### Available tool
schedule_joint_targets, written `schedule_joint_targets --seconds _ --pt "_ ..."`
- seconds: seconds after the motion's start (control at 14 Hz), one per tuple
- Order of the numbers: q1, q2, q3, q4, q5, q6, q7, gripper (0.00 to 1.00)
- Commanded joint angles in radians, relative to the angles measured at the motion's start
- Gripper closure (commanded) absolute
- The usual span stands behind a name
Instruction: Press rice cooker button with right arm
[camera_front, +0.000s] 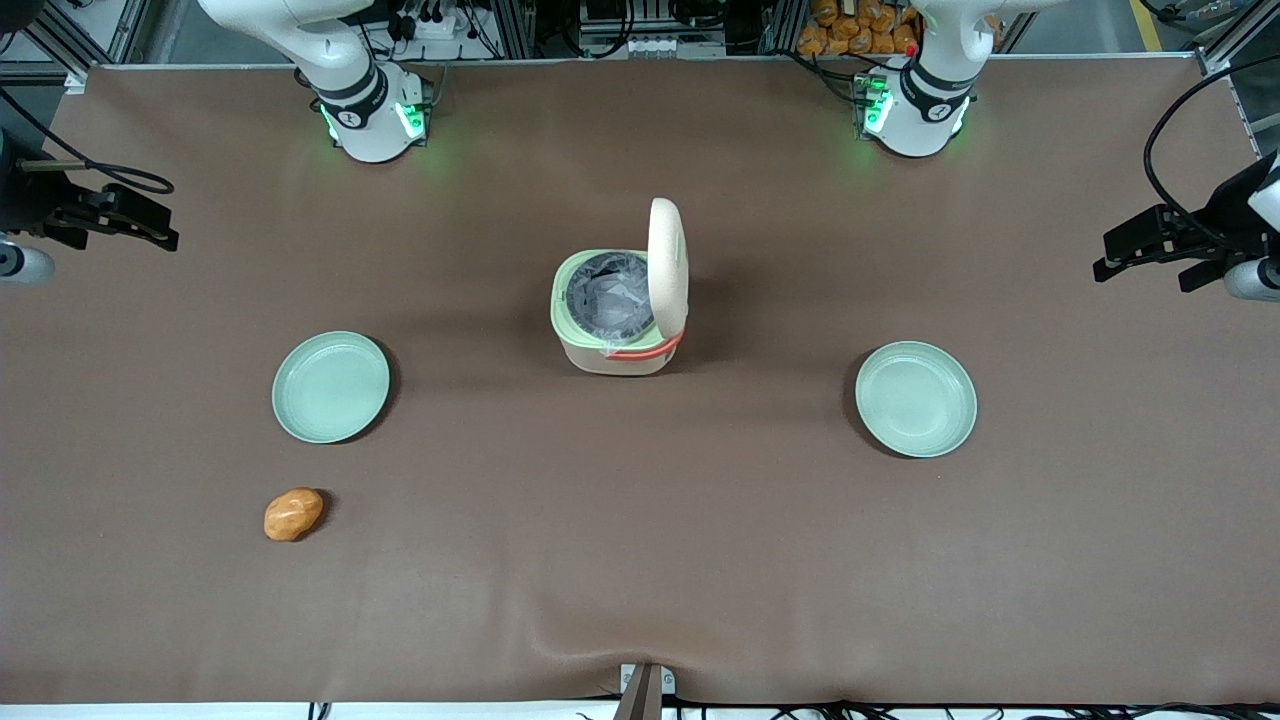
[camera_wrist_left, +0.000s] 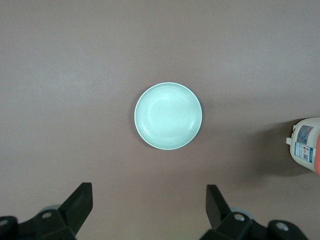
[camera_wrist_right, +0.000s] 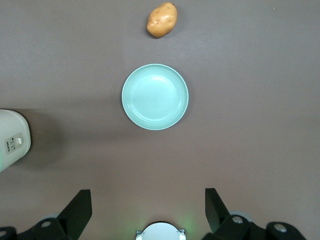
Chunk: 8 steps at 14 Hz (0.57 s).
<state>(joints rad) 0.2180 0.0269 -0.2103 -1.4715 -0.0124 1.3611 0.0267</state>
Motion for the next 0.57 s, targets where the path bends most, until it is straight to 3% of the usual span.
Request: schedule_joint_targets --seconds 0.0,0.5 --pt "-0.002 -0.016 -0.038 0.004 -0.015 -0.026 -0.059 0.00" --pt "0.003 -0.016 -0.052 0.005 -0.012 -0.033 -0.074 0.00"
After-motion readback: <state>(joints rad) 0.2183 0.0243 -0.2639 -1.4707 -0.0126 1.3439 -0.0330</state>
